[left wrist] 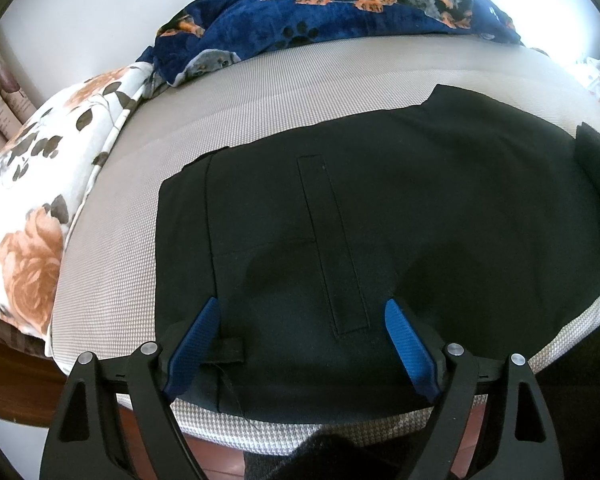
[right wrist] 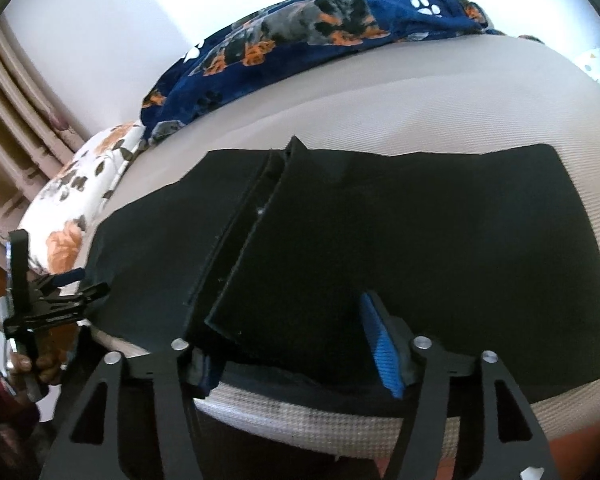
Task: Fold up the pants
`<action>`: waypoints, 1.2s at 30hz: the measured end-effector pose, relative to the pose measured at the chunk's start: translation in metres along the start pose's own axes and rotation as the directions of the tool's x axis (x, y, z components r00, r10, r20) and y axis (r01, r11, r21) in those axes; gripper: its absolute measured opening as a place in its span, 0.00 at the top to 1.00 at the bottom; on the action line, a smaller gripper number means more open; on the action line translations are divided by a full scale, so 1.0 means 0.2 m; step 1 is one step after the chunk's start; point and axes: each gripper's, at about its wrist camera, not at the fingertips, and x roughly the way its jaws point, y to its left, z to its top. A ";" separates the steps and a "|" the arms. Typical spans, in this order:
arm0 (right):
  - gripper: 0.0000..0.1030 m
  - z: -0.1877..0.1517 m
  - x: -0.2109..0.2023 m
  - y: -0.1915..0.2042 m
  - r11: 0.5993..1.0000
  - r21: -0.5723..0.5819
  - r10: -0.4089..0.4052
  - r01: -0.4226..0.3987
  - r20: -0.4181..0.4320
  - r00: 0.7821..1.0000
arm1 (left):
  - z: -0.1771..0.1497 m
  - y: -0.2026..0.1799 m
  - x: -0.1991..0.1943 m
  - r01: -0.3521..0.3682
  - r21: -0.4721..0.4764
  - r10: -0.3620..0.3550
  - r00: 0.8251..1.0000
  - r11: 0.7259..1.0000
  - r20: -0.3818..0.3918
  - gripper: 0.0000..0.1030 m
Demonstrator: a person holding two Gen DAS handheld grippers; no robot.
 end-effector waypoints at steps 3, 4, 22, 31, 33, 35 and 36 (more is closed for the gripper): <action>0.30 0.01 -0.02 0.01 0.996 0.029 0.088 -0.087 -0.028 0.996 | 0.00 0.00 0.00 -0.002 0.003 0.002 1.000 1.000 0.000 0.17; 0.30 0.01 -0.03 0.00 0.991 0.047 0.123 -0.122 -0.022 0.992 | 0.00 0.00 0.00 -0.002 0.004 0.002 1.000 1.000 0.000 0.17; 0.81 0.19 -0.37 -0.84 0.861 0.468 0.107 -0.198 0.214 0.971 | 0.01 -0.06 -0.09 0.002 0.035 -0.004 0.999 0.999 0.052 0.17; 1.00 0.25 -0.11 -1.03 0.836 0.532 0.072 -0.136 0.140 0.988 | 0.00 -0.05 -0.03 -0.016 0.025 0.016 1.000 1.000 0.000 0.17; 1.00 0.21 -0.11 -1.09 0.797 0.569 0.124 -0.204 0.176 0.977 | 0.00 -0.05 -0.02 -0.018 0.024 0.018 1.000 1.000 -0.004 0.17; 1.00 0.20 -0.13 -1.11 0.776 0.589 0.135 -0.225 0.194 0.972 | 0.00 -0.05 -0.01 -0.018 0.026 0.018 1.000 1.000 -0.008 0.17; 1.00 0.20 -0.15 -1.11 0.771 0.588 0.145 -0.243 0.210 0.967 | 0.00 -0.05 -0.01 -0.018 0.028 0.019 1.000 0.999 -0.008 0.17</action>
